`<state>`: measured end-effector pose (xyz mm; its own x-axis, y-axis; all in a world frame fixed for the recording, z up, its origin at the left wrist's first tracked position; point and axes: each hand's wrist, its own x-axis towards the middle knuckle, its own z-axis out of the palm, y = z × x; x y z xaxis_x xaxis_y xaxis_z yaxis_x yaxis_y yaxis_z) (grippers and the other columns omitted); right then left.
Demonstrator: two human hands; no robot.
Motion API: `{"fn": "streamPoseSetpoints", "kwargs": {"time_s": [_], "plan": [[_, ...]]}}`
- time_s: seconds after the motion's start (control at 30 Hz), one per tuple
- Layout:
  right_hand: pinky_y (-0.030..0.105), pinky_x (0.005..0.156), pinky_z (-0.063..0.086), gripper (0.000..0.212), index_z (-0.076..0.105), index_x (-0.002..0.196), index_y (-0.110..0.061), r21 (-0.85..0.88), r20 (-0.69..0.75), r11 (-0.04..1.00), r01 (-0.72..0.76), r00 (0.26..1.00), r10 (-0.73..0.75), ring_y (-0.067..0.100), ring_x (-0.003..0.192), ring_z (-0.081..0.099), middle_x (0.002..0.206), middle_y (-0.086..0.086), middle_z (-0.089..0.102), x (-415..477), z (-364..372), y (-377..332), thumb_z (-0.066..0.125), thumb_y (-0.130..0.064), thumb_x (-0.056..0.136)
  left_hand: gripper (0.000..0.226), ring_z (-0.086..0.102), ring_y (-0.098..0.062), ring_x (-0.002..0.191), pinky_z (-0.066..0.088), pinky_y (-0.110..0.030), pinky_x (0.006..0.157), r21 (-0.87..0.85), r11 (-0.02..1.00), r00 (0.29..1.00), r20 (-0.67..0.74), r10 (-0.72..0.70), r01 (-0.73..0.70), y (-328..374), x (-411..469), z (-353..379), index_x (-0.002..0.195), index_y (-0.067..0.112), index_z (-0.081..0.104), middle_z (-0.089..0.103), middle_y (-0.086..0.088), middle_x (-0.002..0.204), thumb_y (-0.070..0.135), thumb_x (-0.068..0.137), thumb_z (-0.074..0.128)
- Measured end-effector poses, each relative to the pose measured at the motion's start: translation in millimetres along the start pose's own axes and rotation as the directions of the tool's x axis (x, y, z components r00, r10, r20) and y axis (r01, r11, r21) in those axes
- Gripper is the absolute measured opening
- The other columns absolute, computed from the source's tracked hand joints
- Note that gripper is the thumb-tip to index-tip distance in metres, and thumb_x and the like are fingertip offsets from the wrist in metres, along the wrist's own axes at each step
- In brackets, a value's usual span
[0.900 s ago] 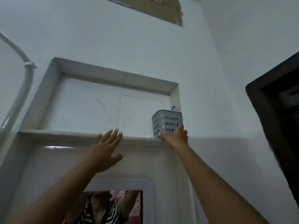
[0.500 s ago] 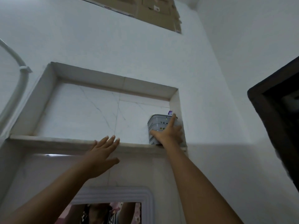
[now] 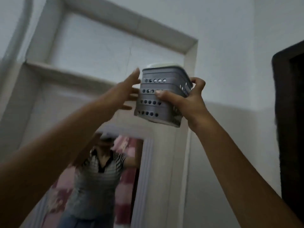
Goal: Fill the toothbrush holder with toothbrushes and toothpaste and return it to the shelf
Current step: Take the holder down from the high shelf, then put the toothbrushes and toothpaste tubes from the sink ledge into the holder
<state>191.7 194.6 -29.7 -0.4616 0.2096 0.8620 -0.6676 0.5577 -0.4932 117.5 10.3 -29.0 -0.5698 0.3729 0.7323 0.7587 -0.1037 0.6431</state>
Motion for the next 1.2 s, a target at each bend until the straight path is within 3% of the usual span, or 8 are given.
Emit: {"fn": "streamPoseSetpoints", "kwargs": {"time_s": [0.13,0.3,0.5,0.77,0.87,0.97,1.13,1.2], "plan": [[0.023,0.086,0.061,0.088,0.028,0.116,-0.028,0.047,0.139,0.998,-0.046,0.989,0.039,-0.002,0.109,0.064,0.122,-0.010,0.052,-120.2,24.2,48.4,0.093,-0.037,0.057,0.063,0.075,-0.026,0.091,0.057,-0.051,0.089,-0.346,0.929,0.970,-0.144,-0.194,0.134,-61.2,-95.0,44.8,0.104,0.024,0.073,0.079,-0.007,0.098,0.075,0.081,0.045],[0.015,0.084,0.055,0.082,0.032,0.104,-0.030,0.011,0.162,0.984,-0.178,0.971,0.174,-0.011,0.102,0.064,0.117,-0.008,0.057,-281.8,52.3,144.8,0.098,-0.025,0.055,0.029,0.070,-0.019,0.101,0.053,-0.037,0.091,-0.459,0.858,0.889,-0.258,-0.378,0.231,-175.2,-219.9,82.9,0.097,0.018,0.075,0.077,-0.003,0.098,0.026,0.098,0.047],[0.009,0.079,0.050,0.097,0.033,0.106,-0.013,-0.180,0.023,0.906,-0.383,0.919,0.393,0.001,0.097,0.059,0.107,-0.008,0.046,-440.5,60.3,234.1,0.108,-0.017,0.045,0.016,0.069,-0.016,0.086,0.050,-0.010,0.068,-0.028,0.804,0.805,0.051,-0.592,0.593,-285.9,-326.7,52.6,0.105,0.016,0.069,0.073,-0.002,0.097,0.020,0.094,0.059],[-0.003,0.083,0.044,0.099,0.040,0.108,-0.003,-0.367,-0.067,0.721,-0.588,0.789,0.610,0.010,0.098,0.050,0.114,0.012,0.041,-588.5,68.3,306.1,0.108,0.000,0.037,0.018,0.071,-0.014,0.081,0.058,-0.042,0.082,0.362,0.433,0.509,-0.147,-0.848,0.825,-396.7,-471.8,-5.3,0.092,0.035,0.068,0.074,0.003,0.092,0.018,0.084,0.066],[-0.004,0.084,0.044,0.096,0.040,0.108,0.003,-0.337,-0.018,0.697,-0.633,0.744,0.668,0.009,0.095,0.054,0.109,0.009,0.045,-616.1,84.5,304.7,0.106,0.004,0.038,0.024,0.071,-0.015,0.084,0.058,-0.039,0.078,0.536,0.269,0.422,-0.185,-0.887,0.800,-426.8,-500.0,-5.7,0.109,0.024,0.068,0.073,0.003,0.105,0.029,0.085,0.065],[-0.005,0.087,0.045,0.097,0.039,0.114,0.017,-0.316,0.025,0.694,-0.647,0.726,0.687,-0.013,0.102,0.058,0.113,-0.007,0.048,-625.8,99.6,309.0,0.103,0.009,0.042,0.035,0.066,-0.019,0.100,0.054,-0.035,0.079,0.709,0.227,0.459,-0.152,-0.875,0.667,-454.7,-516.8,-2.6,0.116,0.024,0.065,0.069,0.002,0.115,0.041,0.086,0.063],[-0.001,0.091,0.047,0.110,0.033,0.145,-0.014,-0.229,-0.043,0.535,-0.814,0.557,0.829,0.028,0.122,0.063,0.131,0.000,0.051,-618.1,113.3,327.6,0.103,-0.006,0.061,0.046,0.063,-0.022,0.098,0.055,-0.034,0.074,0.872,0.236,0.482,0.001,-0.876,0.428,-488.8,-514.4,6.7,0.116,0.024,0.062,0.068,-0.003,0.110,0.044,0.076,0.069],[0.005,0.097,0.050,0.124,0.025,0.154,-0.019,-0.185,-0.031,0.578,-0.795,0.592,0.805,0.028,0.132,0.059,0.144,0.003,0.047,-618.8,112.8,331.9,0.102,0.000,0.059,0.046,0.066,-0.022,0.096,0.055,-0.033,0.073,0.859,0.253,0.472,0.015,-0.881,0.445,-496.1,-510.7,10.1,0.116,0.024,0.061,0.070,-0.003,0.108,0.040,0.074,0.071]]}}
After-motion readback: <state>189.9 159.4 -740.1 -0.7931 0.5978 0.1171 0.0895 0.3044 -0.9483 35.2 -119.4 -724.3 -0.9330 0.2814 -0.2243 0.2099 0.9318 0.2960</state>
